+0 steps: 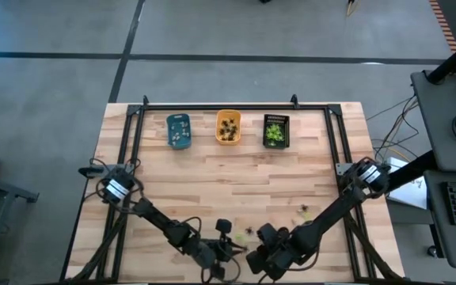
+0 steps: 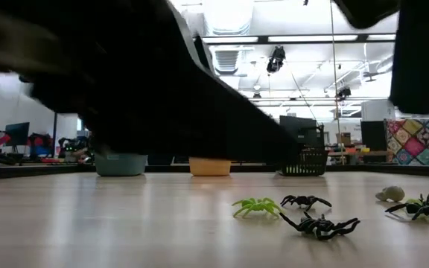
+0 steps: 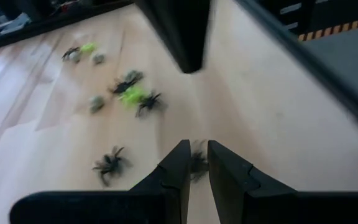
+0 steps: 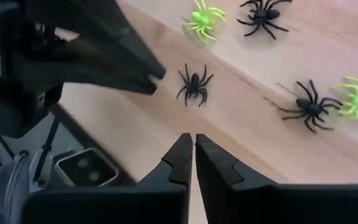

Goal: Sort Halloween decoration
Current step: Put the black spider toy into the orange bin

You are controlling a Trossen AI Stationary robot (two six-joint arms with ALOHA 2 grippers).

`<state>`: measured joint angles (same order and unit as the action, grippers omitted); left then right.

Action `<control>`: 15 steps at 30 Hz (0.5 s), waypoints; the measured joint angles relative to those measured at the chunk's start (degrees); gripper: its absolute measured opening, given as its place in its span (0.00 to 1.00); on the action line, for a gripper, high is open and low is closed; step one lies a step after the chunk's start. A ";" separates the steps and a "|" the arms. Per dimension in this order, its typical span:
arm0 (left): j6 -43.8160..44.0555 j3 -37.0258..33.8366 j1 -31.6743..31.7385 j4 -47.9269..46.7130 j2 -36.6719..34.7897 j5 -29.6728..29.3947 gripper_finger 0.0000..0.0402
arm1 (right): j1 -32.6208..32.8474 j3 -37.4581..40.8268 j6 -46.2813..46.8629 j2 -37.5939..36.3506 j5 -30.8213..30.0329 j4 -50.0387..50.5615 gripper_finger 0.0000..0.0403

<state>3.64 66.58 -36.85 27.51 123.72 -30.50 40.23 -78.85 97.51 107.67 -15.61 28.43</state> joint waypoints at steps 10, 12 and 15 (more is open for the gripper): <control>0.29 -0.99 1.39 0.15 0.00 2.88 0.10 | -0.10 -0.14 -2.23 4.05 -1.40 -0.54 0.12; 0.45 -0.99 1.49 0.35 0.00 2.86 0.10 | -0.11 -0.15 -2.51 4.05 -2.70 -0.55 0.14; 0.48 -1.02 1.56 0.96 0.00 2.84 0.10 | -0.23 -0.15 -2.53 4.05 -3.99 -0.55 0.19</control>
<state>4.12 65.56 -35.30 28.47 123.72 -27.67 40.00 -79.00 94.98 111.72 -19.61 27.88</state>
